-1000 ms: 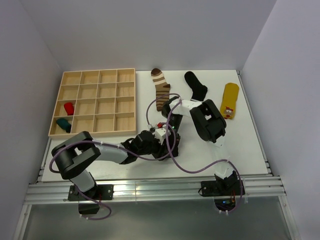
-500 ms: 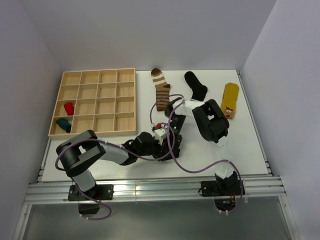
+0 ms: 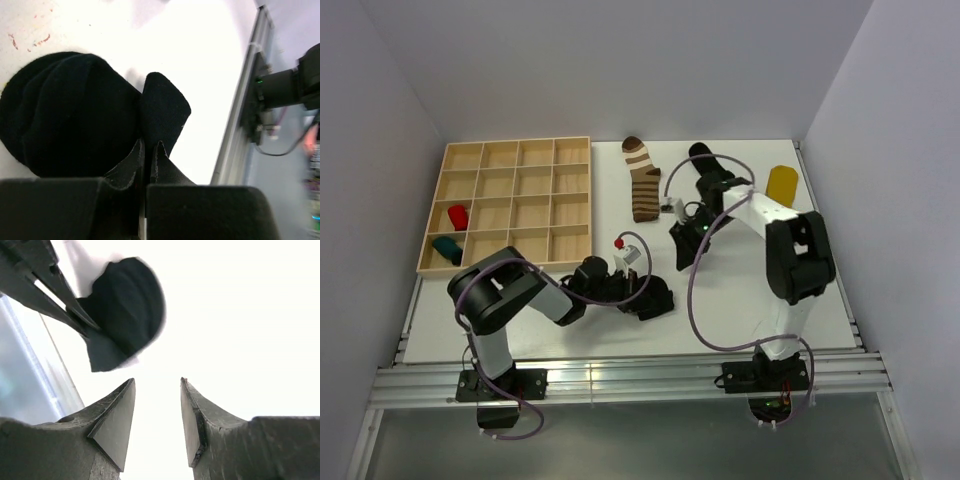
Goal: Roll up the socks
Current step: Roll the sock at the center of the board.
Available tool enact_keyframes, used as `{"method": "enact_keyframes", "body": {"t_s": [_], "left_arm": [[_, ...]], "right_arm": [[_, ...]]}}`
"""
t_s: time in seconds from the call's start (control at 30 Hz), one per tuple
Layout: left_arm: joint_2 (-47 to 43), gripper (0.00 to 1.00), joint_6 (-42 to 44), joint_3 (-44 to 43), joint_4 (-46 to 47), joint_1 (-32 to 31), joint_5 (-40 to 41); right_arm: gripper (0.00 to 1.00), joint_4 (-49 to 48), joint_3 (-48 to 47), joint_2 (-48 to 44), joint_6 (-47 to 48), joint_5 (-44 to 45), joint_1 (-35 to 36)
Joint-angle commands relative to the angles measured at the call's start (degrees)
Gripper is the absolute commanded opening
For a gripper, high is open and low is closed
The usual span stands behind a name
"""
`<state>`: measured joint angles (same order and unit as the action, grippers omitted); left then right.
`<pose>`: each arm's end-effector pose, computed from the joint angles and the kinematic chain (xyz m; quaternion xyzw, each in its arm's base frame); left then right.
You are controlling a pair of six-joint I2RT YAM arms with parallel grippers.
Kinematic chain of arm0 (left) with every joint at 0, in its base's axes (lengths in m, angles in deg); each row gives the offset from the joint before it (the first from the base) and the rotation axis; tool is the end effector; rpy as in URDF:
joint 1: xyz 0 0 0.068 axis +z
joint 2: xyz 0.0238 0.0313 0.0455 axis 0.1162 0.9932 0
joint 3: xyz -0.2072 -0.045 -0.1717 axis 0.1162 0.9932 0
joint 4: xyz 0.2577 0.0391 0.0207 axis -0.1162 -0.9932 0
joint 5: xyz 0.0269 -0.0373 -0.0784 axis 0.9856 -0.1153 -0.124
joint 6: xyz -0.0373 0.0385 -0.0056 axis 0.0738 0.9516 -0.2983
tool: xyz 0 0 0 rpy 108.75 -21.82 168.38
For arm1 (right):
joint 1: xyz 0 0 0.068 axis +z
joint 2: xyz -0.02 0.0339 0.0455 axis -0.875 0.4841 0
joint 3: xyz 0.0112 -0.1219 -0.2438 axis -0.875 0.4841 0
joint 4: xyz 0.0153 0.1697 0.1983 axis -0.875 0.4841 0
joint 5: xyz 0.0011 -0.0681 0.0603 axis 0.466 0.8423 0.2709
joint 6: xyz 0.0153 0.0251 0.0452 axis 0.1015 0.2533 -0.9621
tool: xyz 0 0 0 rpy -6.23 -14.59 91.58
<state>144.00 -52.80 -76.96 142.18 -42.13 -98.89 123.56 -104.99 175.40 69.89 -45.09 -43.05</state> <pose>0.1834 -0.2336 0.1073 0.2076 0.7903 -0.5102 0.2685 0.3192 0.1292 0.1843 -0.4586 0.8088 0.3580 0.0854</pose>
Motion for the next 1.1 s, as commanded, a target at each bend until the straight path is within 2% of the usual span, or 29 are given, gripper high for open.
{"method": "enact_keyframes", "body": {"t_s": [0.0, 0.13, 0.27, 0.43, 0.5, 0.6, 0.77, 1.07], "left_arm": [[5.0, 0.0, -5.4, -1.8, -5.4, 3.1, -9.3], [8.6, 0.0, -12.5, -5.1, -7.0, 5.9, -16.1], [11.1, 0.0, -19.7, -6.7, -8.0, 7.8, -21.1], [10.5, 0.0, -17.9, -11.8, -20.5, 8.3, -22.7], [10.4, 0.0, -16.8, -14.2, -26.3, 8.5, -22.7], [10.5, 0.0, -16.1, -15.6, -29.9, 8.8, -22.4], [11.3, 0.0, -15.6, -16.4, -32.0, 9.0, -22.7], [12.0, 0.0, -14.7, -17.4, -33.1, 9.2, -23.4]], "right_arm": [[0.49, -6.3, 4.2, -9.0, -0.4, -0.1, -3.0], [0.51, -15.2, 12.9, -19.9, 1.1, 3.4, -2.4], [0.54, -19.9, 21.8, -27.7, 5.0, 5.7, -0.1], [0.57, -26.6, 30.9, -34.4, 7.0, 10.4, 7.8], [0.57, -29.4, 33.4, -35.8, 6.5, 13.4, 11.1], [0.59, -33.5, 36.5, -36.9, 5.8, 16.0, 16.9], [0.61, -37.1, 39.3, -37.5, 5.7, 19.4, 23.2], [0.61, -40.6, 41.7, -36.6, 6.0, 24.8, 29.8]]}}
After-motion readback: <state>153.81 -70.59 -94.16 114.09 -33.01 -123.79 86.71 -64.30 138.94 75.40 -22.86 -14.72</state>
